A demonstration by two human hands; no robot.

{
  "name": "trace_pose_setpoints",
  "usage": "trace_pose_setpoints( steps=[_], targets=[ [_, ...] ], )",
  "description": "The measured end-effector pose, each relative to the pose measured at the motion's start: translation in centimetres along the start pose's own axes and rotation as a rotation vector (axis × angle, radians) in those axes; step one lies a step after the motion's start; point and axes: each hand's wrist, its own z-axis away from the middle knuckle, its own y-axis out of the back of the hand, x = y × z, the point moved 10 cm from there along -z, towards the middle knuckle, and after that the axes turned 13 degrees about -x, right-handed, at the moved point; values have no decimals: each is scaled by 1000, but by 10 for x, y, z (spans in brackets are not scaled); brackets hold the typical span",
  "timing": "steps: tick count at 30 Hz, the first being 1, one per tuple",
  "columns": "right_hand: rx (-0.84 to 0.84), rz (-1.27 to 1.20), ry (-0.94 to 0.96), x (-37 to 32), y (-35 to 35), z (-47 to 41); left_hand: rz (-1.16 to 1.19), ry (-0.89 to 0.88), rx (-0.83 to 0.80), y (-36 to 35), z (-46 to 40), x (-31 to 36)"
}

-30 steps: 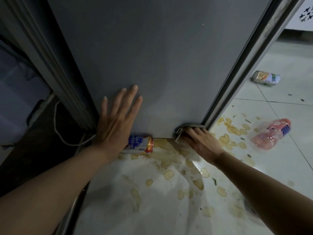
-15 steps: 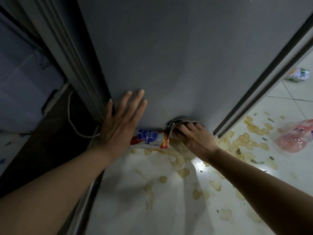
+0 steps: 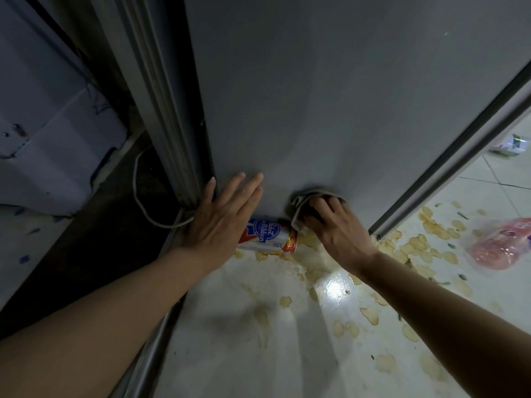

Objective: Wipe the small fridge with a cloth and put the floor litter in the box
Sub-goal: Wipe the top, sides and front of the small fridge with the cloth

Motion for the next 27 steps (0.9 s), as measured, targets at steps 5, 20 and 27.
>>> trace_pose_setpoints(
  steps=[5, 20, 27],
  targets=[
    [-28, -154, -126, 3, 27, 20, 159, -31, -189, -23, 2, 17],
    [-215, -312, -373, 29, 8, 74, 209, 22, -213, -67, -7, 37],
    [-229, -305, -428, 41, 11, 87, 317, 57, -397, -87, 0, 44]
  ],
)
